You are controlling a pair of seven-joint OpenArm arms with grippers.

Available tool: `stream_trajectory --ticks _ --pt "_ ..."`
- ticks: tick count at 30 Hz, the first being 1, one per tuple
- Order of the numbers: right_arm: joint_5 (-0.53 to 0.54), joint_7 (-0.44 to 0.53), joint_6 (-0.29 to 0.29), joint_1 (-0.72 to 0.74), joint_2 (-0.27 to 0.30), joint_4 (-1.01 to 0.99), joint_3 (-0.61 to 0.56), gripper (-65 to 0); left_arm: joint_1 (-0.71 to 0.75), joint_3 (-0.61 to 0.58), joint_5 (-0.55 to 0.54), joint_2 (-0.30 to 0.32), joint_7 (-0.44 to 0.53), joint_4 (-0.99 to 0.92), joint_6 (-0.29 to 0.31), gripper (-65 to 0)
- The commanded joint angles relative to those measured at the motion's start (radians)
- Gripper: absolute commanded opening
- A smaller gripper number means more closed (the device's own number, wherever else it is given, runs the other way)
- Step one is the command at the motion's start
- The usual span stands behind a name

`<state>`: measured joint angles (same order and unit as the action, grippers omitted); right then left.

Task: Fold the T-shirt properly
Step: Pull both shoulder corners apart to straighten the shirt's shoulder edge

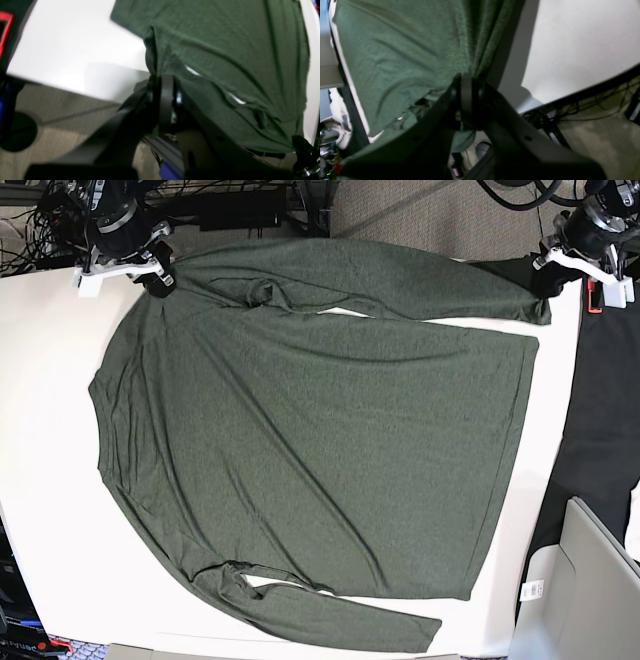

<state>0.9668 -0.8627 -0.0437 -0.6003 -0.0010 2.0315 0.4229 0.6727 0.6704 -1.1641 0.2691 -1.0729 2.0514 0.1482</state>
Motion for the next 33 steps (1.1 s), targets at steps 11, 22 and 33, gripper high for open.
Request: stream_trajectory --ticks 11,22,33 --pt "0.014 0.007 0.015 0.090 0.026 0.015 0.084 -64.1 -0.106 0.007 -0.047 0.023 0.009 0.015 -0.002 -65.0" --pt "-0.084 0.009 0.015 0.256 0.028 -0.067 0.078 -64.1 -0.354 -0.001 -0.040 0.025 -0.138 -0.005 -0.002 -65.0" --pt "-0.124 0.010 0.017 0.372 0.025 -0.183 0.075 -64.1 -0.428 -0.085 -0.038 0.023 -0.131 -0.140 -0.002 -64.9"
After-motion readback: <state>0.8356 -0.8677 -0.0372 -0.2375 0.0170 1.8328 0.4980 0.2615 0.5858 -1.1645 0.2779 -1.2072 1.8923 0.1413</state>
